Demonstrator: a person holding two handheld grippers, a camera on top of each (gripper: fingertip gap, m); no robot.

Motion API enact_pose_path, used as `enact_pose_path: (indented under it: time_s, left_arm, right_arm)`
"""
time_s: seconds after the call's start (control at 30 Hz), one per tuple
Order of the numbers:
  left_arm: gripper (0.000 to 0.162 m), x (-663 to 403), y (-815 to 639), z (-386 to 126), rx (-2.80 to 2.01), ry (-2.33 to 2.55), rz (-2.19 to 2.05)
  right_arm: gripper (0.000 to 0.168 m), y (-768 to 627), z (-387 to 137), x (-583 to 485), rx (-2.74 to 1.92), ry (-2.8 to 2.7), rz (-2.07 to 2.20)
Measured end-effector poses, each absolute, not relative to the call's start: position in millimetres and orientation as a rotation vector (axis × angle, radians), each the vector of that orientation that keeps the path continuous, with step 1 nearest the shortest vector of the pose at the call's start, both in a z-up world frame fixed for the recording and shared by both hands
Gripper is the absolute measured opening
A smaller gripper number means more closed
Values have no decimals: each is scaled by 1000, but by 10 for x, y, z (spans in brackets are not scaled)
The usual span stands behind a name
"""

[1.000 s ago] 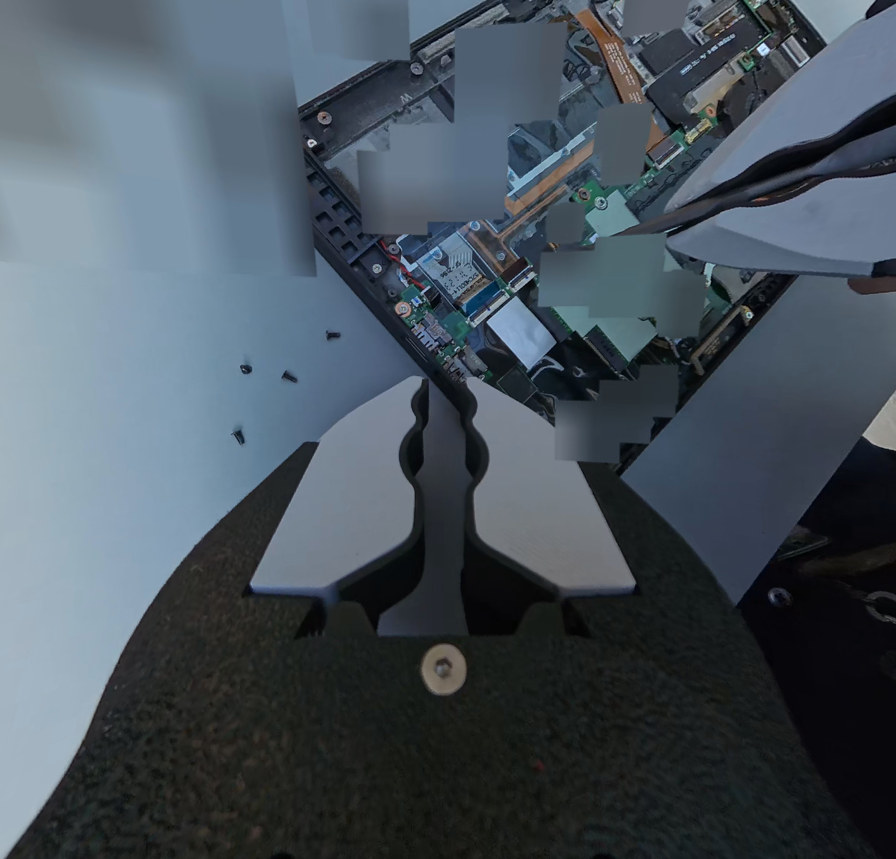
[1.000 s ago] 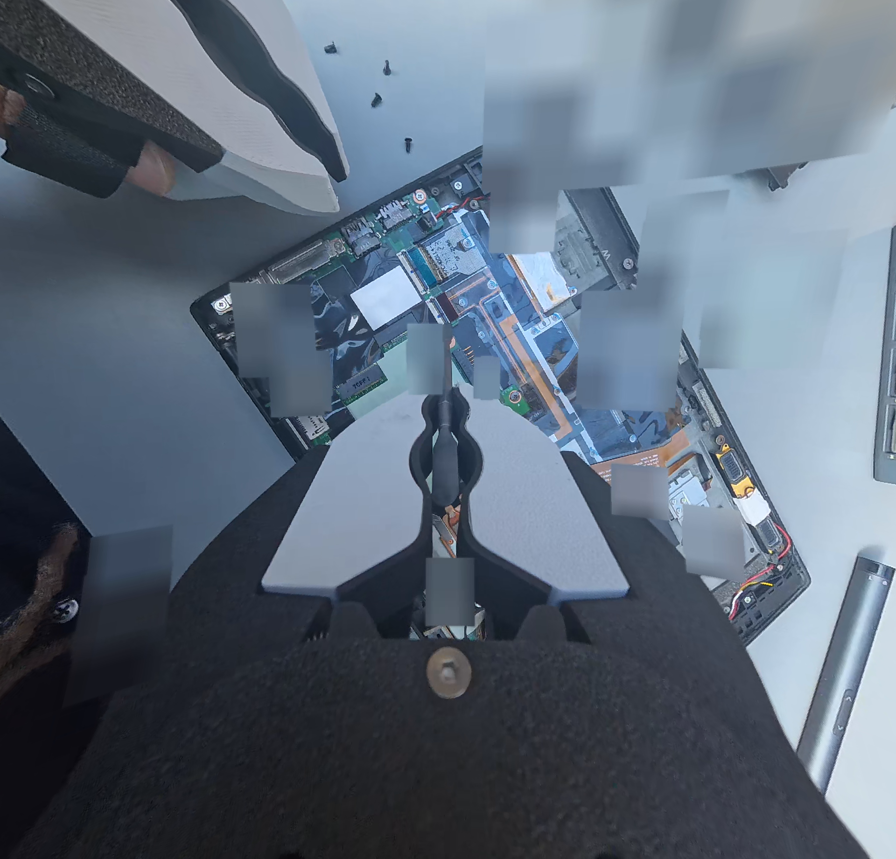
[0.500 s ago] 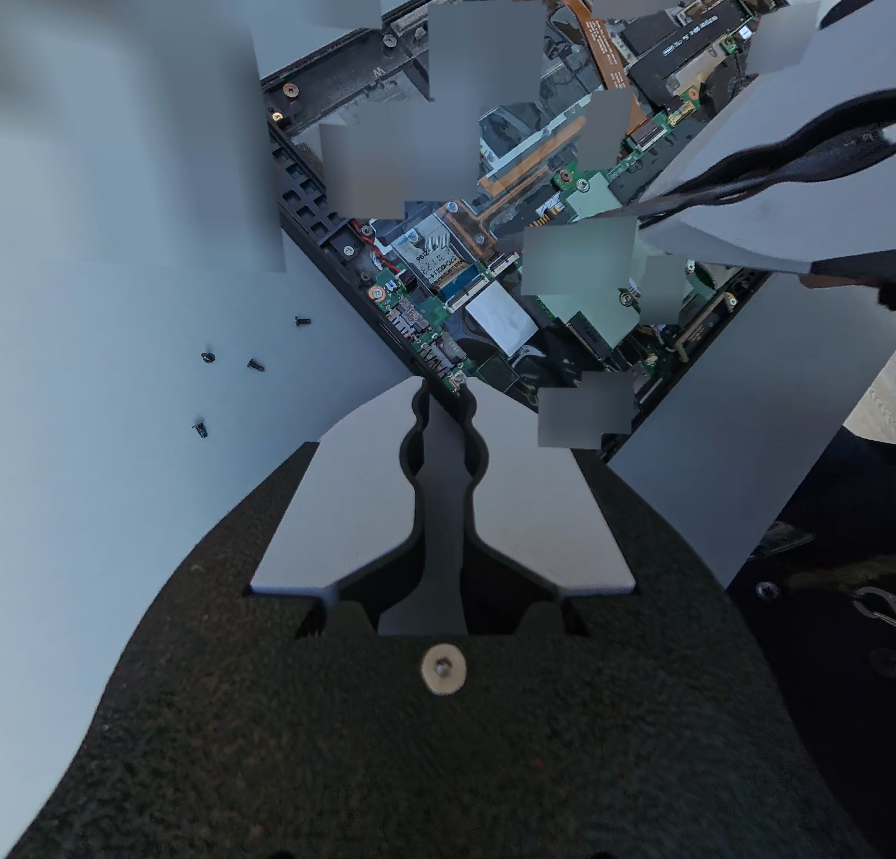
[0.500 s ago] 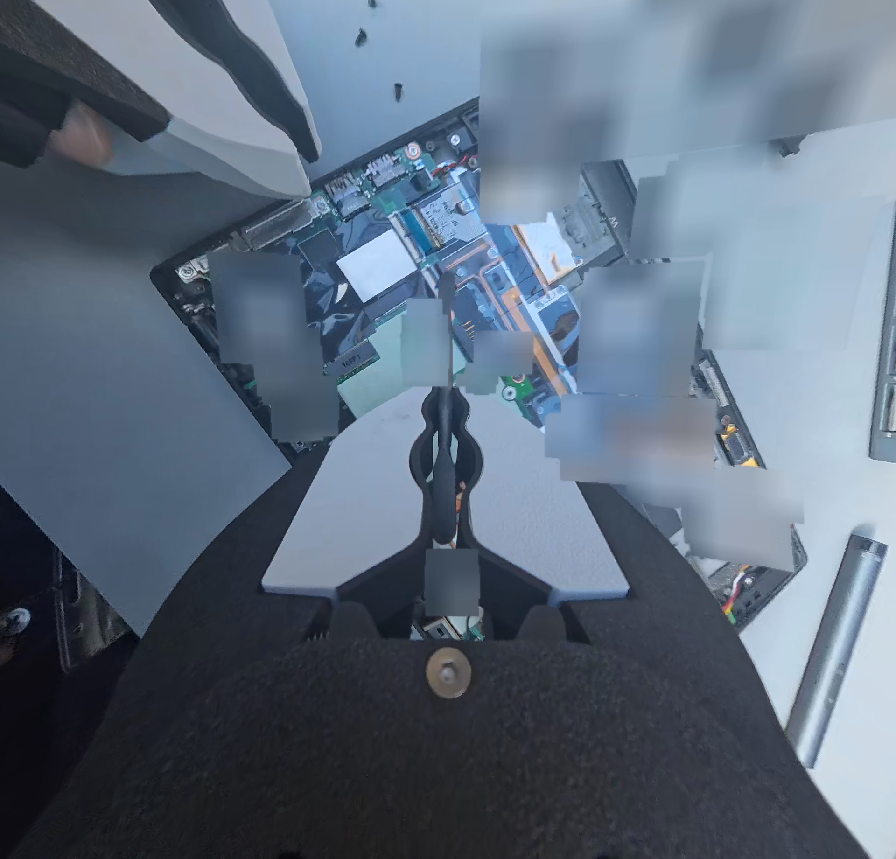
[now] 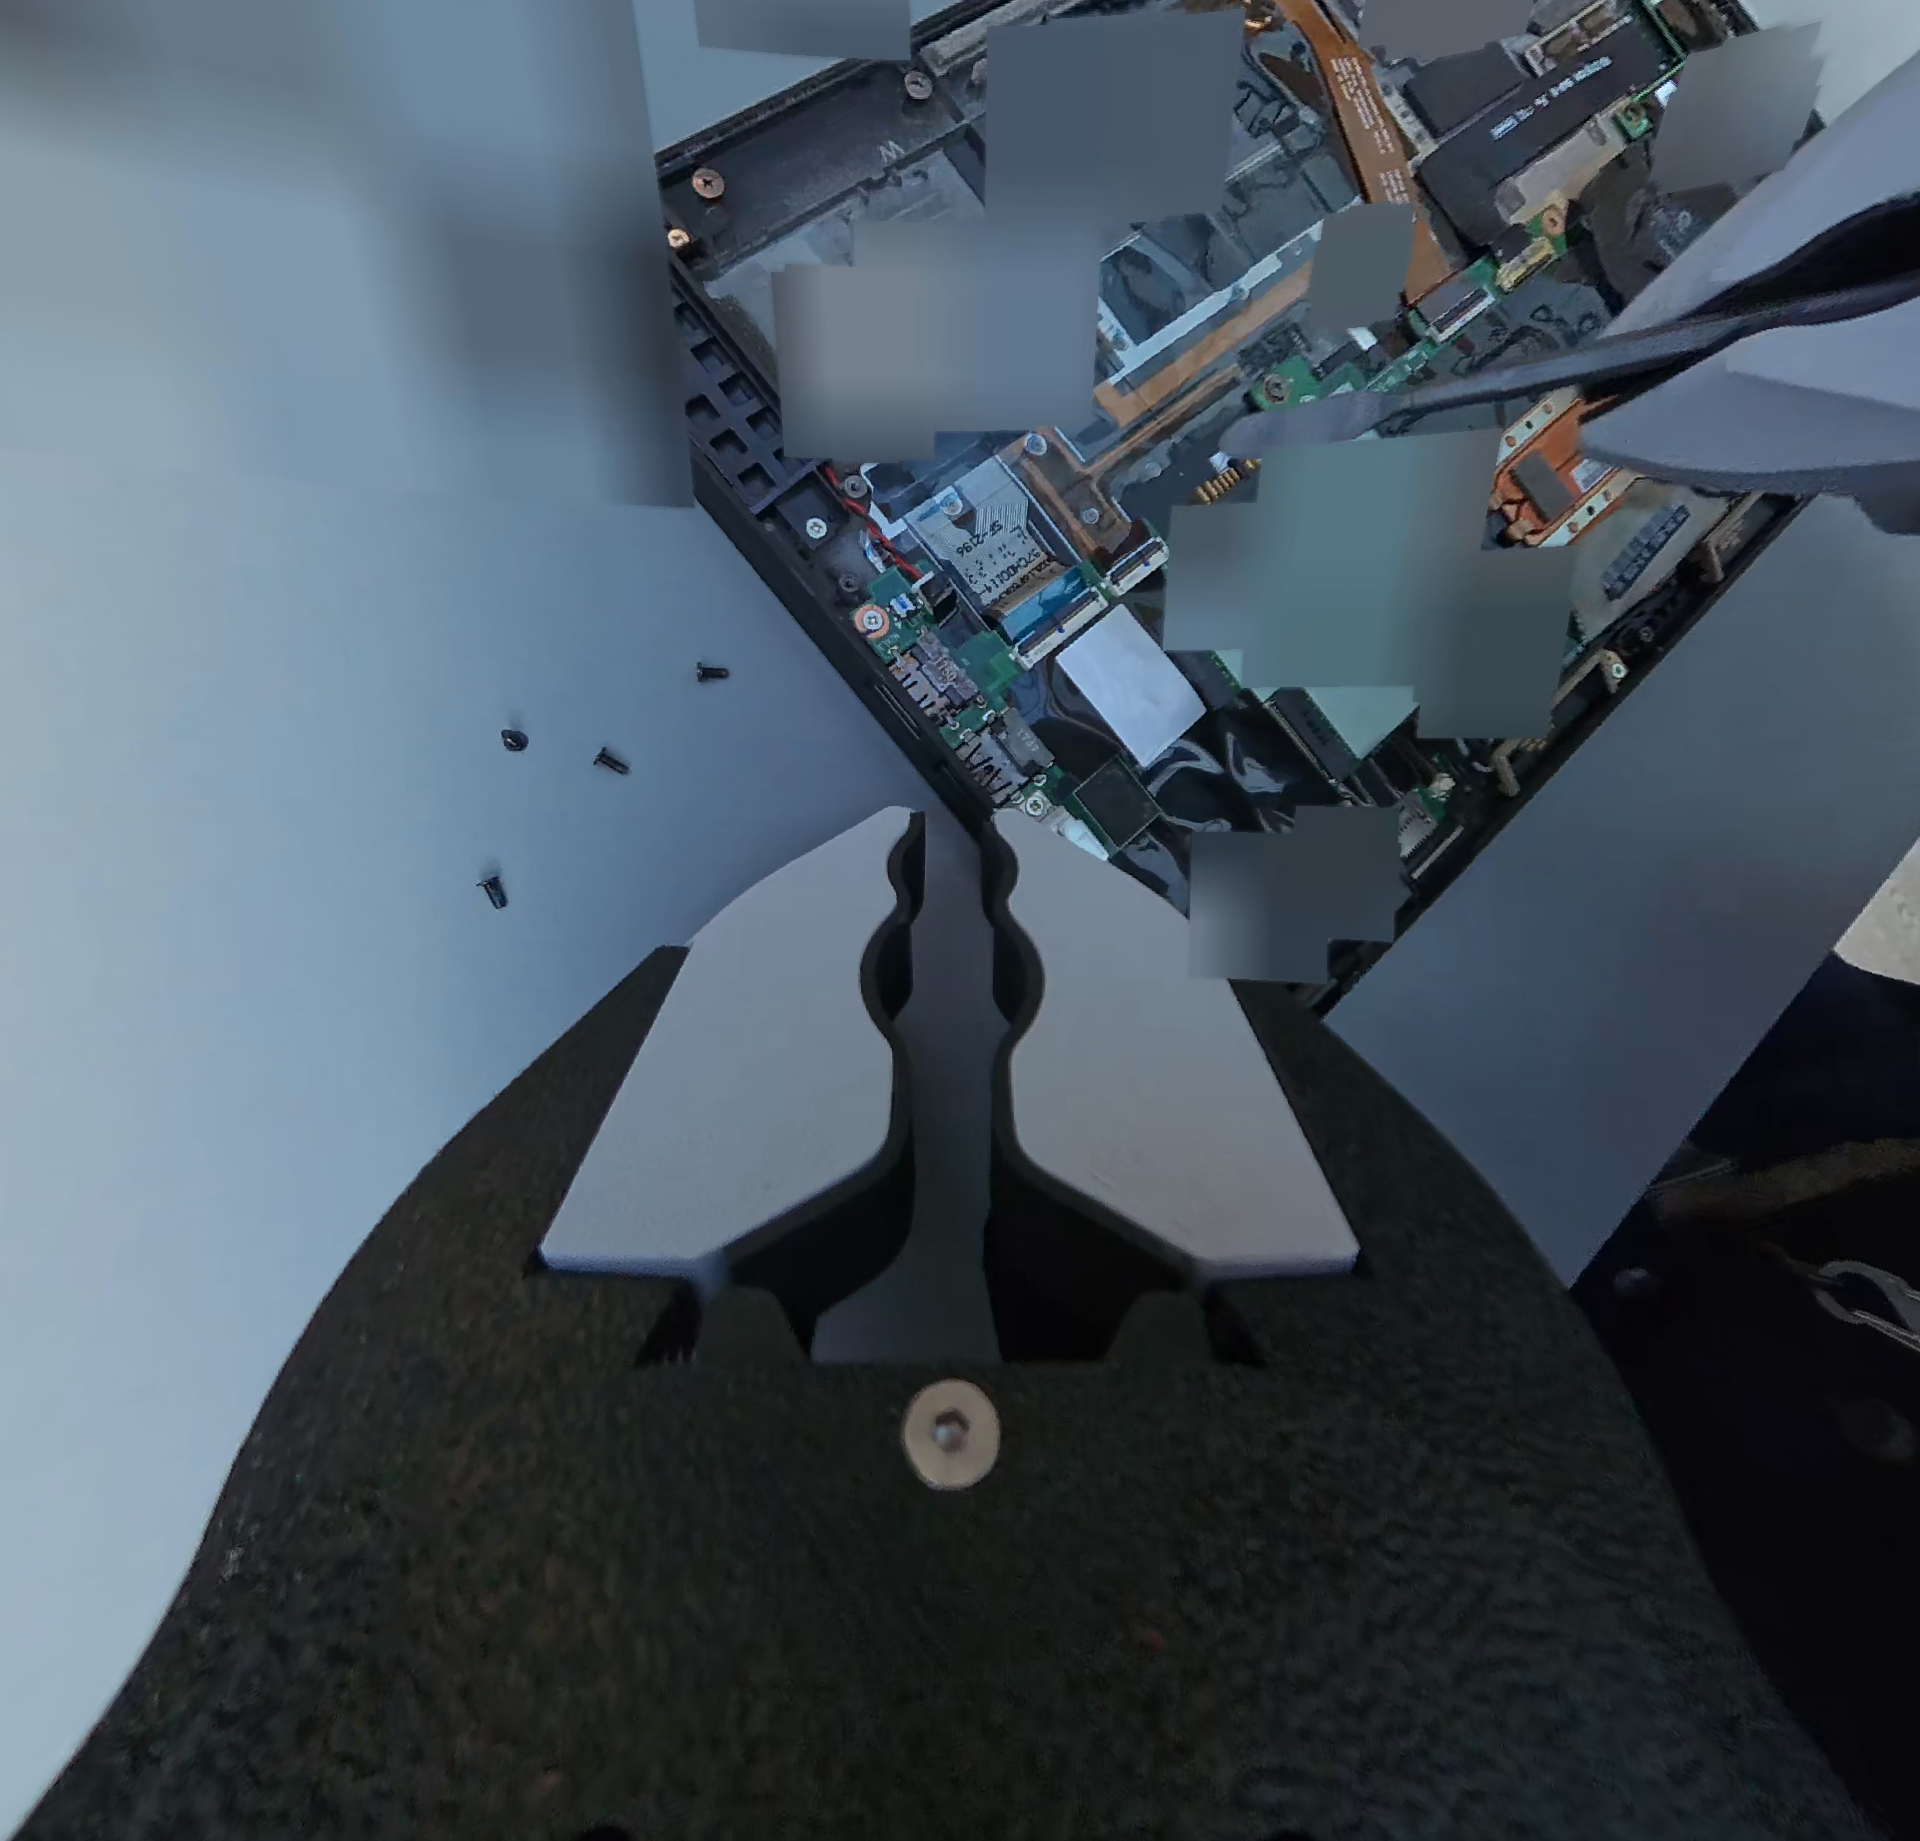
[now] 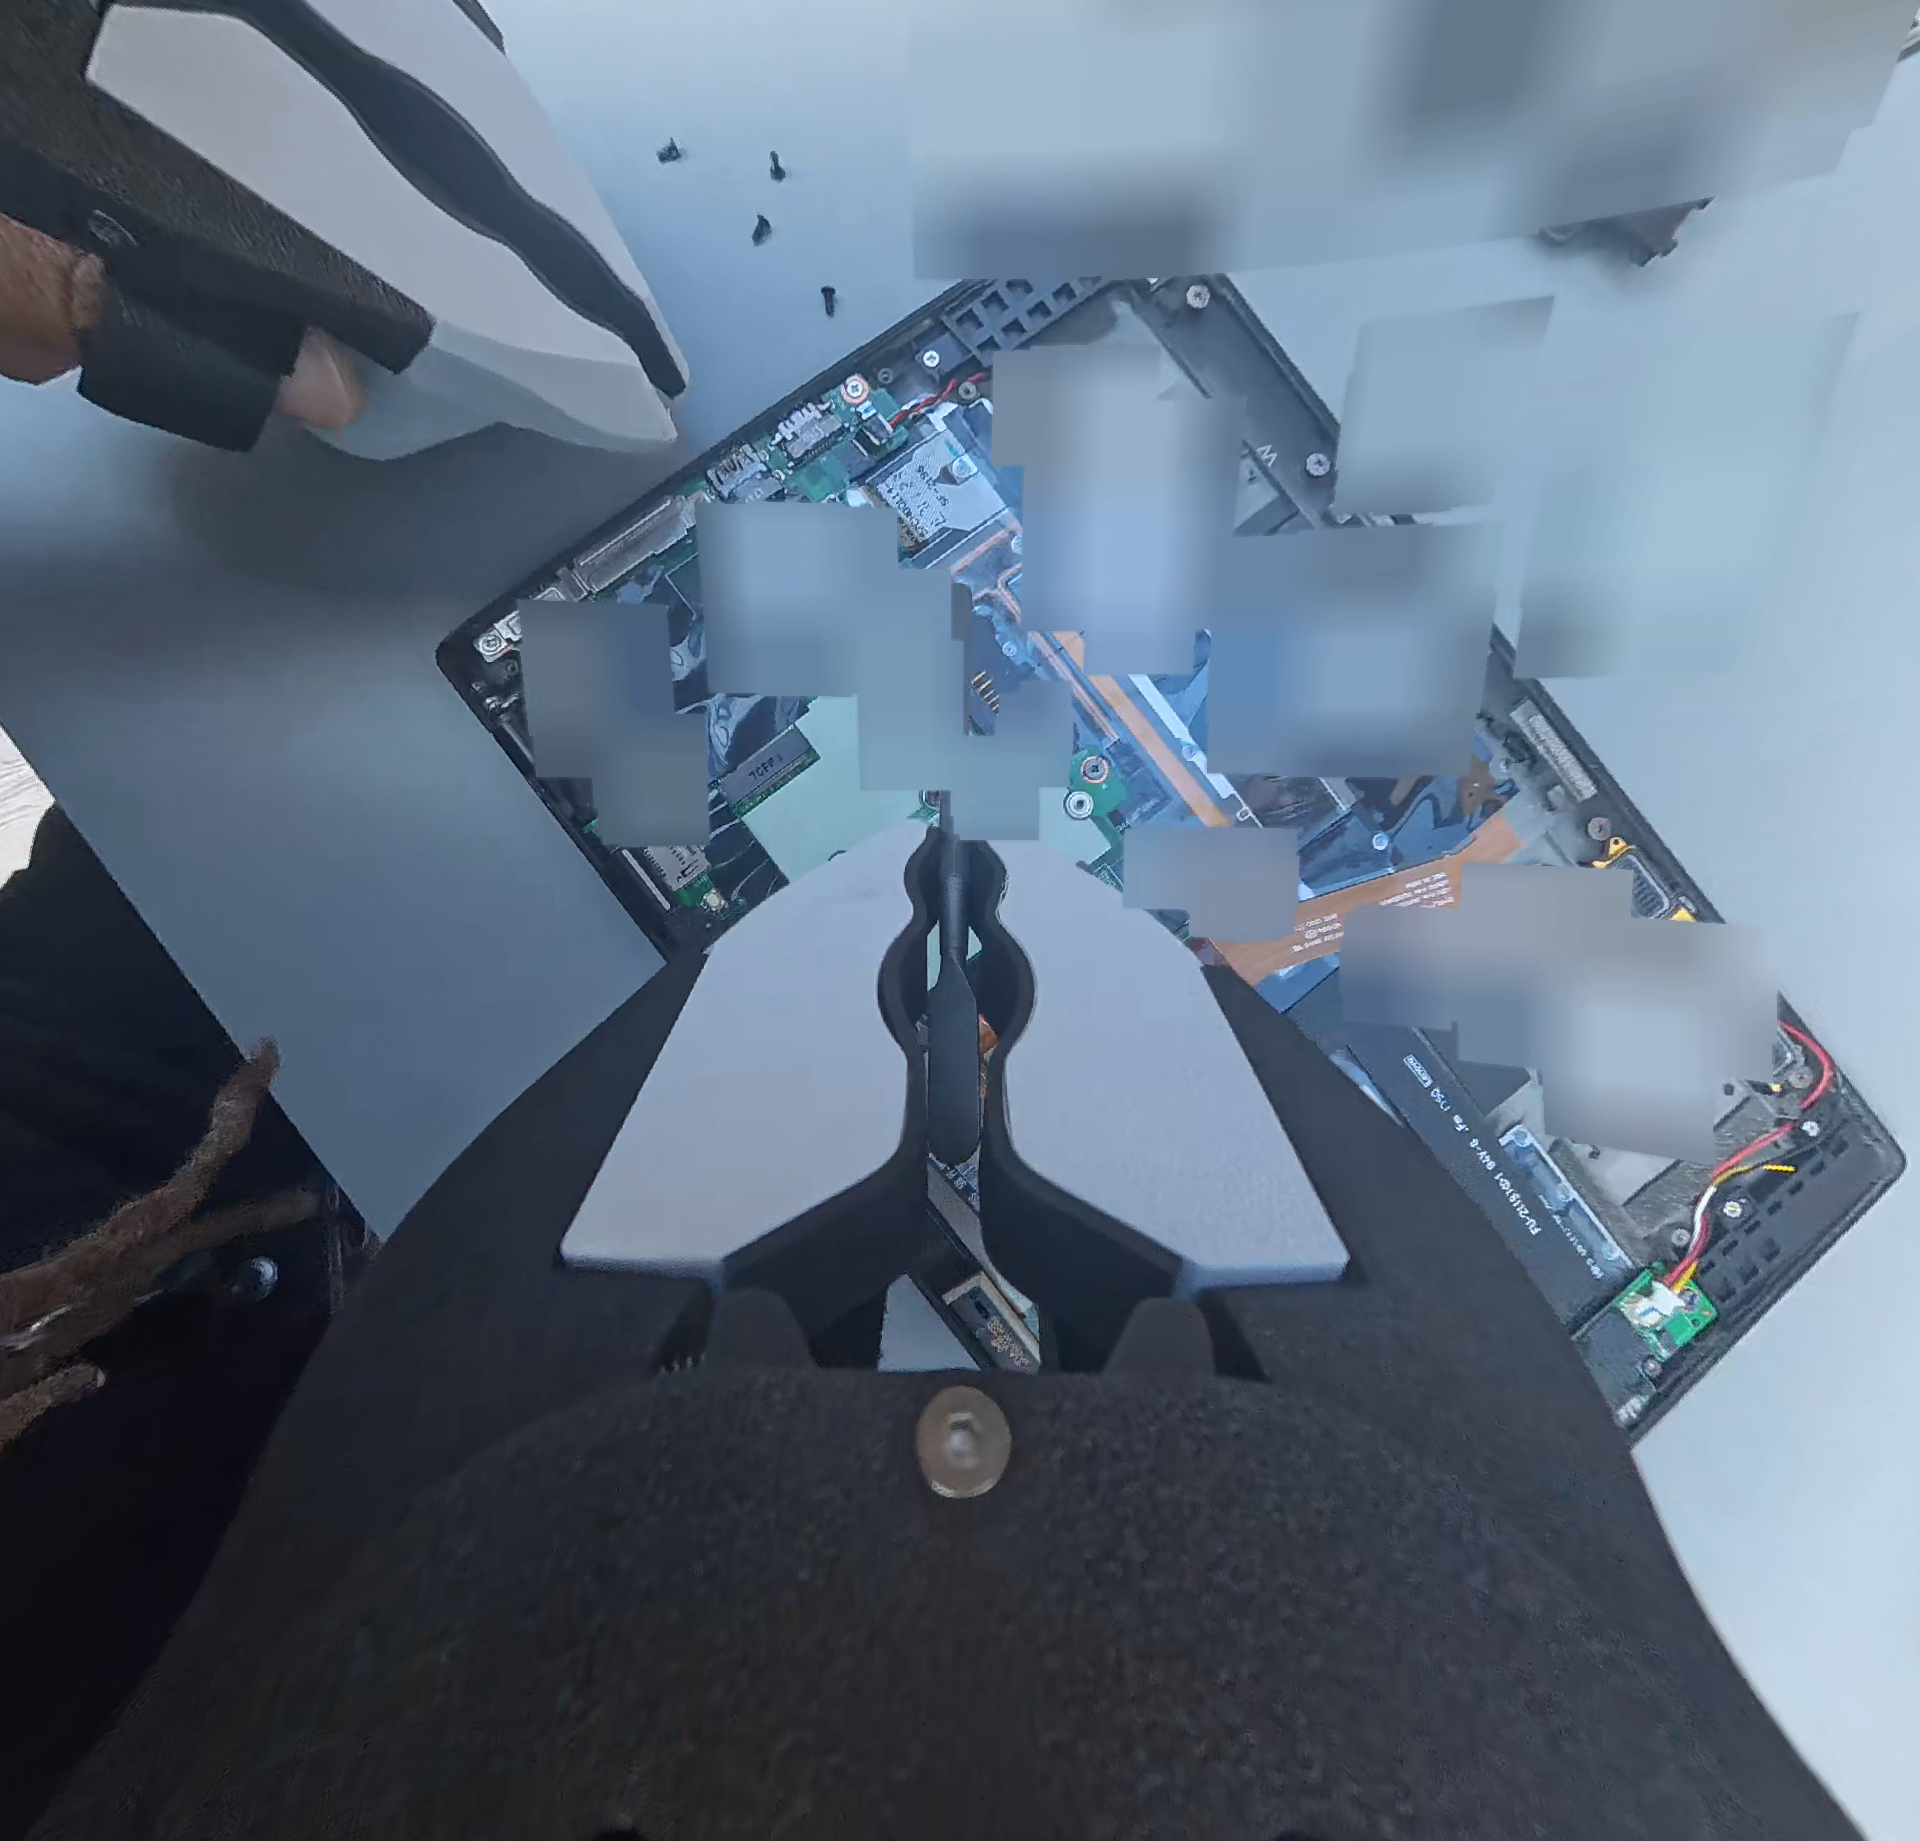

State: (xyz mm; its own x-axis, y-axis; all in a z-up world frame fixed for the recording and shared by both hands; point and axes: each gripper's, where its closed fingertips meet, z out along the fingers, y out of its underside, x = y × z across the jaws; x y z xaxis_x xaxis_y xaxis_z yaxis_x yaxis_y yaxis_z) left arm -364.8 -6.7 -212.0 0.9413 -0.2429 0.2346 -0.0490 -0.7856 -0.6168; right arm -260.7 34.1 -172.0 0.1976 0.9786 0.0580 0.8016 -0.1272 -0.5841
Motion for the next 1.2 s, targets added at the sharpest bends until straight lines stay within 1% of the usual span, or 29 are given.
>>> enact_pose_path:
  time_s: [0.4, 0.53, 0.93, 1.2]
  left_arm:
    - [7, -3614, -21, -2122, -2463, 120, -445]
    - [0, -3602, -13, -2071, -2450, 111, -434]
    - [0, -3526, -121, -2023, -2452, 96, -418]
    - [13, -3534, -167, -2020, -2453, 57, -399]
  right_arm:
    - [3, 384, -1801, -2459, -2010, -1602, 607]
    - [4, 405, -1794, -2381, -2010, -1583, 629]
    - [4, 229, -1836, -2250, -2021, -1560, 724]
    - [4, 140, -1832, -2295, -2000, -1583, 751]
